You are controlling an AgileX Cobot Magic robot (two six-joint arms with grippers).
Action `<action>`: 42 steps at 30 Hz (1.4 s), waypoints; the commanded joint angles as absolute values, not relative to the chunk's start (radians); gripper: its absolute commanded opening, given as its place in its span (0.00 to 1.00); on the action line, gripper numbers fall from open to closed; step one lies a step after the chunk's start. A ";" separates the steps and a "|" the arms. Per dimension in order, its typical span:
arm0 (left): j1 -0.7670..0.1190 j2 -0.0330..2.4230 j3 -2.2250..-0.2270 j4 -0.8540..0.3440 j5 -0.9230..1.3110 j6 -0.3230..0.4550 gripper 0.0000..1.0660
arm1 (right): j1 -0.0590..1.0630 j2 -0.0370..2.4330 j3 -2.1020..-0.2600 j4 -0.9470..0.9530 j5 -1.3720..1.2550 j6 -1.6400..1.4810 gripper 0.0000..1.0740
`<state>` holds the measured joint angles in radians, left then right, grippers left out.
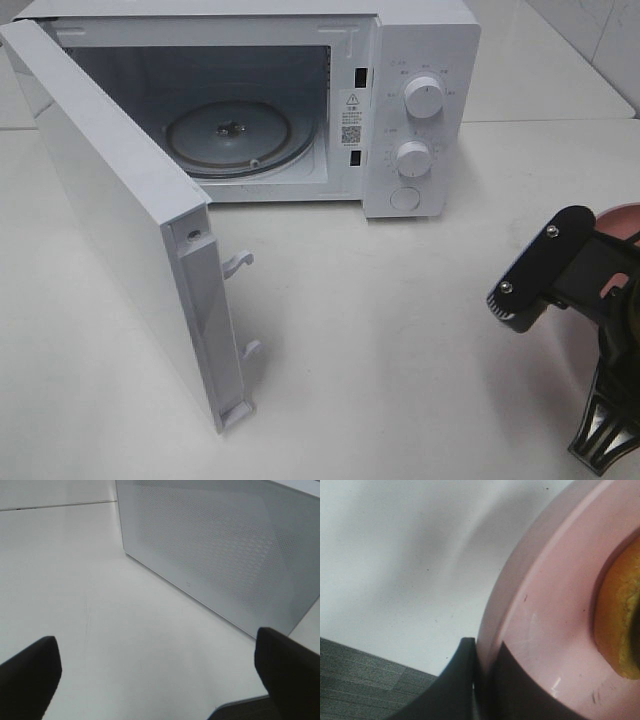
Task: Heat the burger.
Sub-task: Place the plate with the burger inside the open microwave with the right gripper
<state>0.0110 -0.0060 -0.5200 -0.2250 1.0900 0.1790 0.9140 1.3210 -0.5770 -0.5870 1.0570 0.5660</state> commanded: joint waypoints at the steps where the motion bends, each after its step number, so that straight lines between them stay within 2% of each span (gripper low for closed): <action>1: 0.006 -0.024 -0.517 -0.230 1.075 0.177 0.92 | 0.970 1.313 -0.573 -0.641 1.096 0.547 0.00; 15: 0.006 -0.024 -0.517 -0.230 1.075 0.177 0.92 | 1.130 1.313 -0.573 -0.647 1.016 0.407 0.00; 34: 0.006 -0.024 -0.517 -0.230 1.075 0.177 0.92 | 1.141 1.313 -0.574 -0.764 0.934 0.105 0.00; 42: 0.006 -0.024 -0.517 -0.230 1.075 0.177 0.92 | 1.141 1.315 -0.574 -0.792 0.932 0.068 0.00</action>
<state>0.0110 -0.0060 -0.5200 -0.2250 1.0900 0.1790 1.1330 1.3210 -0.5770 -0.7250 0.9210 0.0780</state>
